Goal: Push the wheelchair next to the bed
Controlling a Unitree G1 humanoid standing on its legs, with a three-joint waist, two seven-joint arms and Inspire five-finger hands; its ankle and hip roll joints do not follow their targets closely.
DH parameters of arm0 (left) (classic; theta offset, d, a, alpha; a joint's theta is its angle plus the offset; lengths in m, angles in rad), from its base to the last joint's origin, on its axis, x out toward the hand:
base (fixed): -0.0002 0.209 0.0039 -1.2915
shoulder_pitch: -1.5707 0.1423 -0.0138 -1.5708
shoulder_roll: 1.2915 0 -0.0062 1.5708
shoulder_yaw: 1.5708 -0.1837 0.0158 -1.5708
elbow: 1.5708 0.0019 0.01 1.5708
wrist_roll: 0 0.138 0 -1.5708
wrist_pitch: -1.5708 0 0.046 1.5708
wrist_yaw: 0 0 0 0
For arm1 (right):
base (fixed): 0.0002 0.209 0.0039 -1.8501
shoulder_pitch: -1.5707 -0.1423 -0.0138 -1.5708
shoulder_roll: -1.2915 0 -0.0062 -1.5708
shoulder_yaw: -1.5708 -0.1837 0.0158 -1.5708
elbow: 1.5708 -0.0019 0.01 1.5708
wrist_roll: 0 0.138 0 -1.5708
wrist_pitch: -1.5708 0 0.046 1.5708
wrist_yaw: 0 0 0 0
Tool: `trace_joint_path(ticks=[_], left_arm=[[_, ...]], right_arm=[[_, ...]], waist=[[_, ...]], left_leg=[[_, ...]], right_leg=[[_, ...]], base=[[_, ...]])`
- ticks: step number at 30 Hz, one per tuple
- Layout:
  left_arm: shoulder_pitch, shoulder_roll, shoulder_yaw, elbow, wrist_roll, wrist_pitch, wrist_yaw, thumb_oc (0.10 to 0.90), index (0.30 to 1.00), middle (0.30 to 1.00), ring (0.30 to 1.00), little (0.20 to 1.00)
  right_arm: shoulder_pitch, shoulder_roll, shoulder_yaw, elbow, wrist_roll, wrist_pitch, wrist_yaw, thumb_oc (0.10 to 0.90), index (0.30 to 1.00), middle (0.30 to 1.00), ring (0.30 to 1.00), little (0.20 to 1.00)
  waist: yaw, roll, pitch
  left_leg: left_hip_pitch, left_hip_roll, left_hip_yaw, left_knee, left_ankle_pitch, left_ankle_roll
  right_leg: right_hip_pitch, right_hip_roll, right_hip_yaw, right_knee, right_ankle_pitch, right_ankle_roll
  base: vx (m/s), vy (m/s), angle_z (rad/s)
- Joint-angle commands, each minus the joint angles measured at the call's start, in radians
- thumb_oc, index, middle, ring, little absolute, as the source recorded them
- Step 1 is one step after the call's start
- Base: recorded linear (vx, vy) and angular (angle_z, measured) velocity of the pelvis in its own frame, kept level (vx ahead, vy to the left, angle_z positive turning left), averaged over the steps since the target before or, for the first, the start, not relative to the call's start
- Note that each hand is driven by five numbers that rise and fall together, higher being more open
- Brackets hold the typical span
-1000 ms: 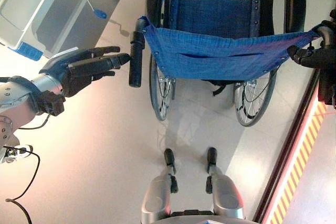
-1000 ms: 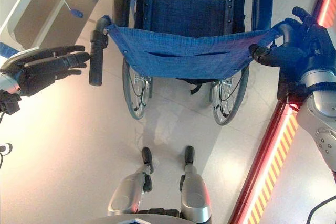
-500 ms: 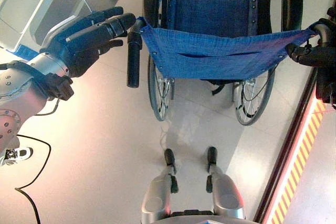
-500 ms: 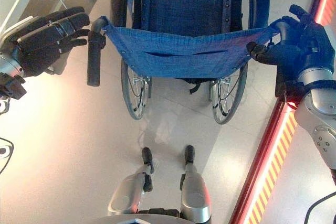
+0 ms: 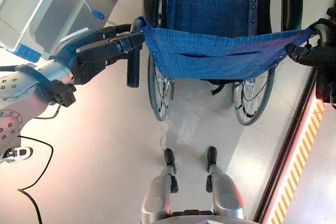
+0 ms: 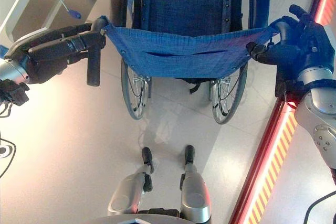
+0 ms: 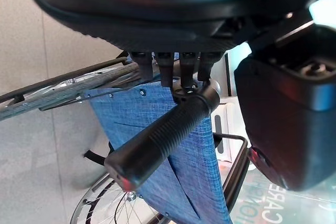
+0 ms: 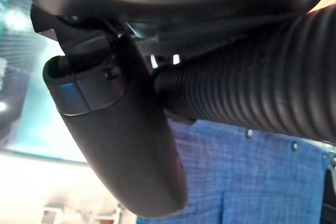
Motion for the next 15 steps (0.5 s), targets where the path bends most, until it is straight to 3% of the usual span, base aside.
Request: trace_joint_path(ticks=[1,10,15], left_arm=[[-0.017,0.082,0.021,-0.03,-0.031,-0.044,-0.063,0.8,0.9,0.9,0.9,0.9],[-0.039,0.092,0.0,-0.07,-0.059,-0.065,-0.022,0.8,0.9,0.9,0.9,0.9],[-0.061,0.079,-0.02,-0.043,-0.129,-0.003,0.031,0.8,0.9,0.9,0.9,0.9]], right_arm=[[-0.06,-0.072,-0.032,-0.023,0.031,-0.087,-0.018,0.8,0.9,0.9,0.9,0.9],[-0.049,-0.073,-0.025,-0.014,0.027,-0.105,-0.012,0.8,0.9,0.9,0.9,0.9],[-0.076,-0.079,-0.003,0.0,0.026,-0.095,-0.009,0.8,0.9,0.9,0.9,0.9]], waist=[[-0.021,-0.027,-0.061],[-0.024,-0.018,-0.061],[-0.026,-0.015,-0.06]], left_leg=[[-0.025,-0.015,0.045,0.042,0.0,-0.034],[-0.023,-0.016,0.052,0.042,-0.001,-0.035],[-0.025,-0.017,0.053,0.039,0.001,-0.035]], right_leg=[[-0.042,-0.018,0.013,0.081,-0.006,0.007],[-0.043,-0.022,0.015,0.086,-0.007,0.007],[-0.046,-0.022,0.017,0.085,-0.007,0.006]], base=[[0.0,0.0,0.0],[0.0,0.0,0.0],[0.0,0.0,0.0]])
